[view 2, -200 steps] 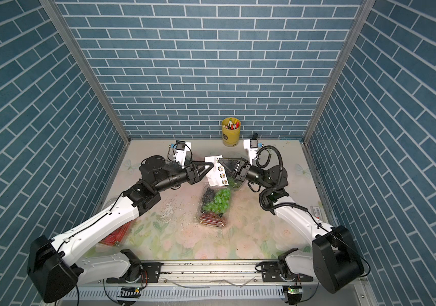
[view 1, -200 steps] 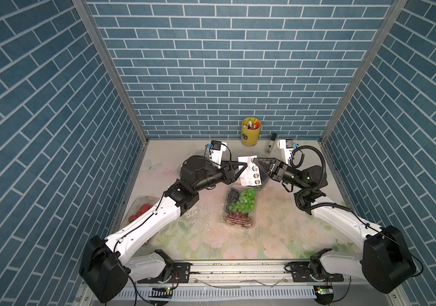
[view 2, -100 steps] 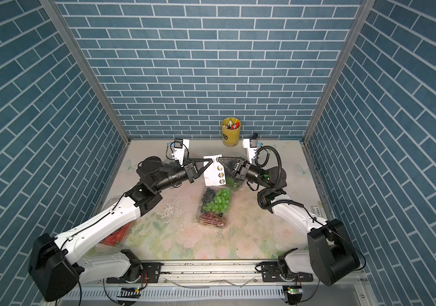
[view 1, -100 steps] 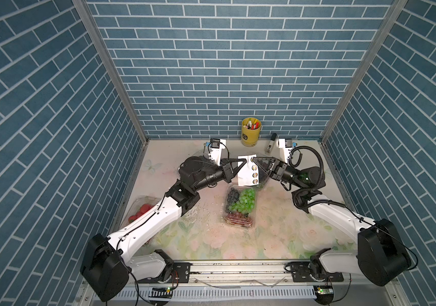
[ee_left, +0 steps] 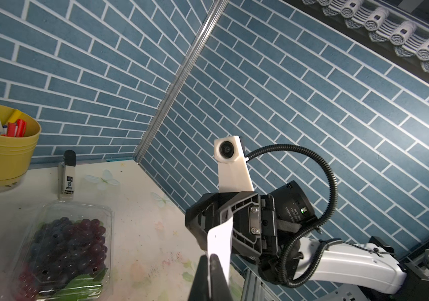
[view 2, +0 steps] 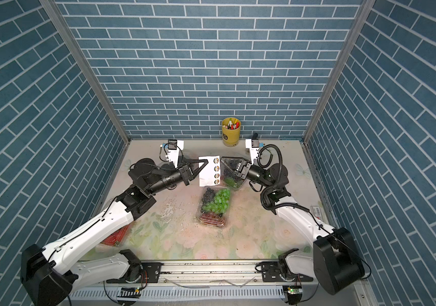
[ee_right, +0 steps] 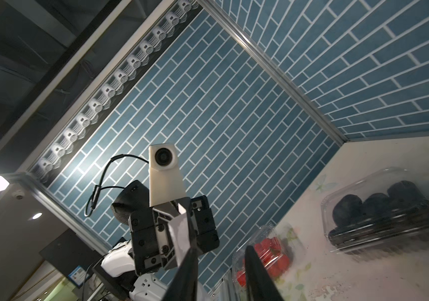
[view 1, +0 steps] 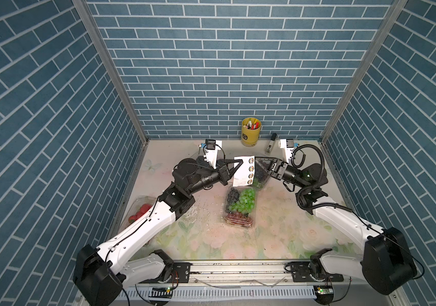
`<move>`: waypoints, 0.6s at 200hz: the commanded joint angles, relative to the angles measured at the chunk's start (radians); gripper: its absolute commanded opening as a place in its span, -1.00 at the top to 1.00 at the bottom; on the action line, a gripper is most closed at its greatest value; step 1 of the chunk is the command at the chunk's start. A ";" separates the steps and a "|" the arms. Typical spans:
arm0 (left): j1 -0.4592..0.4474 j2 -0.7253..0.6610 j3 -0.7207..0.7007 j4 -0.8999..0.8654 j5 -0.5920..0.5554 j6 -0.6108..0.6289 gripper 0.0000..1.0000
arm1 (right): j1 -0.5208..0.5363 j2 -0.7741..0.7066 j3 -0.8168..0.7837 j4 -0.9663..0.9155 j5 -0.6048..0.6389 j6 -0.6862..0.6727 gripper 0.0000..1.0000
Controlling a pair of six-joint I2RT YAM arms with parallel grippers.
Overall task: Label fruit boxes
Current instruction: Adjust the label sticker.
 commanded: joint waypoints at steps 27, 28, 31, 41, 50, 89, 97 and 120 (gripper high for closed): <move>-0.004 -0.001 0.047 -0.168 -0.084 0.116 1.00 | 0.058 -0.184 0.111 -0.644 0.244 -0.401 0.33; -0.005 0.001 0.048 -0.169 -0.084 0.116 1.00 | 0.061 -0.183 0.115 -0.650 0.247 -0.406 0.33; -0.007 0.003 0.050 -0.171 -0.083 0.118 1.00 | 0.069 -0.181 0.124 -0.670 0.255 -0.419 0.33; -0.011 0.008 0.052 -0.174 -0.085 0.123 1.00 | 0.097 -0.170 0.160 -0.728 0.288 -0.450 0.32; -0.015 0.011 0.054 -0.174 -0.085 0.124 1.00 | 0.117 -0.152 0.193 -0.773 0.308 -0.473 0.32; -0.024 0.016 0.057 -0.173 -0.078 0.128 1.00 | 0.158 -0.100 0.251 -0.811 0.342 -0.494 0.32; -0.024 0.013 0.058 -0.173 -0.077 0.128 1.00 | 0.162 -0.093 0.260 -0.817 0.342 -0.498 0.32; -0.027 0.016 0.056 -0.163 -0.073 0.126 1.00 | 0.174 -0.074 0.274 -0.818 0.335 -0.500 0.31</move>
